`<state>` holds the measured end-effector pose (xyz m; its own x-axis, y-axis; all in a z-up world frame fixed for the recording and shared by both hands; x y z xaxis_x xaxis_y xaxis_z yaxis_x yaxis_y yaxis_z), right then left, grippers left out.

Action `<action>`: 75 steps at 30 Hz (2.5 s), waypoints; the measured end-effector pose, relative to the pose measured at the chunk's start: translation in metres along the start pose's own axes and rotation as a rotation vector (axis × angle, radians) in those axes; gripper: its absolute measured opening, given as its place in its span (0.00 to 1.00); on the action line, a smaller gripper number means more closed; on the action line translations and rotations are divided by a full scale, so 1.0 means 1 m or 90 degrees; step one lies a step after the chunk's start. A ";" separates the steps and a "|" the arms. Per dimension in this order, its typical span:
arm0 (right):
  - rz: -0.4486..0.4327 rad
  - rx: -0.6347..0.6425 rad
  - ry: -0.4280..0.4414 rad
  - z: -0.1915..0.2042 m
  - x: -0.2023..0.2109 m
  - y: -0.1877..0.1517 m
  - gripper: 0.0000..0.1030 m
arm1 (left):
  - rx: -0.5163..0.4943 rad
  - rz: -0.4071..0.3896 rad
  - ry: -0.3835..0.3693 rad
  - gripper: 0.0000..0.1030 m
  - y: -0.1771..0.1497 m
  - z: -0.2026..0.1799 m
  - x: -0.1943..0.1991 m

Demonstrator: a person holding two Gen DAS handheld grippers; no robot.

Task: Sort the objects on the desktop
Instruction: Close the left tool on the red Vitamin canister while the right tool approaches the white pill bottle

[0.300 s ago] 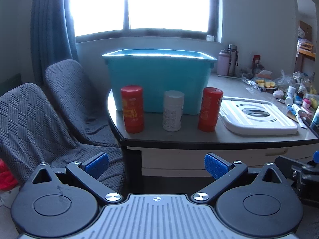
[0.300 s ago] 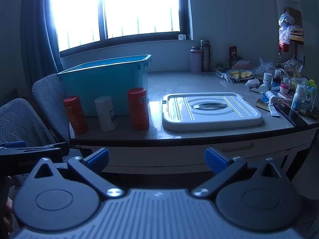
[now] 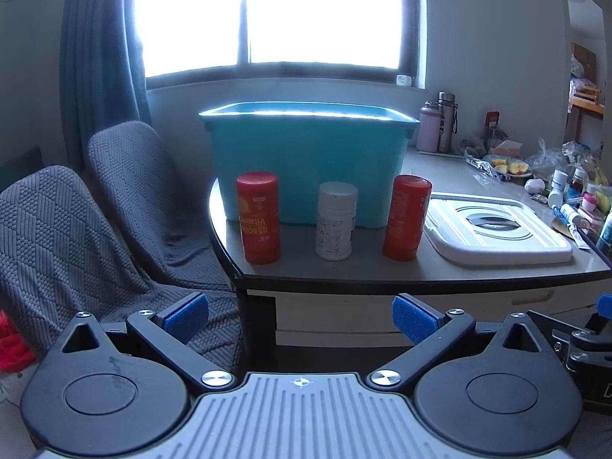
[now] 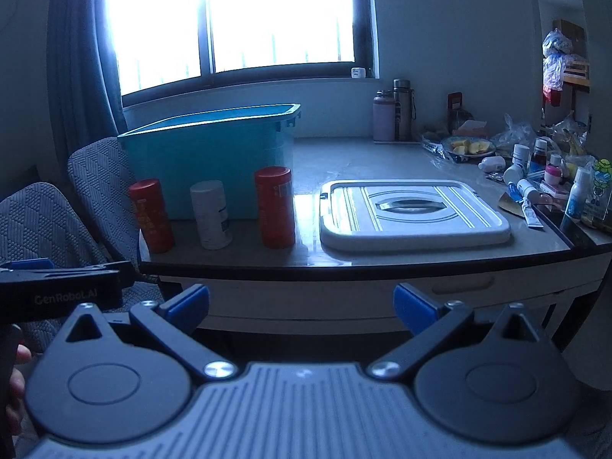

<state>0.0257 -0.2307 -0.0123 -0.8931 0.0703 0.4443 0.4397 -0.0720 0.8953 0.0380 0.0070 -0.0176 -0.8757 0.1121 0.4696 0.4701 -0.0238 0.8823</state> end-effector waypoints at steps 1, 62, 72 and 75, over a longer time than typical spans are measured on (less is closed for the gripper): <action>-0.002 0.000 0.003 0.000 0.000 0.000 1.00 | 0.001 -0.002 -0.001 1.00 0.000 0.001 0.000; -0.026 0.062 0.009 0.077 -0.090 -0.017 1.00 | 0.022 -0.015 0.006 1.00 0.047 0.060 -0.162; -0.015 0.057 0.009 0.079 -0.111 -0.017 1.00 | 0.017 -0.015 0.013 1.00 0.053 0.068 -0.192; -0.014 0.061 0.010 0.079 -0.114 -0.018 1.00 | 0.017 -0.013 0.016 1.00 0.055 0.069 -0.200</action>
<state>0.1276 -0.1586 -0.0765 -0.9037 0.0555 0.4245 0.4262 0.0243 0.9043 0.2465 0.0516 -0.0650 -0.8872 0.0870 0.4531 0.4552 0.0051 0.8904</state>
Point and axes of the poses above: each gripper's, at about its wrist camera, not at the fingertips, and x roughly against the way its jaws point, z to its left, y to its top, the point moved 4 cm from there along -x, roughly the way its jaws point, and after that the axes turned 7 degrees about -y, right-handed, at the moved point
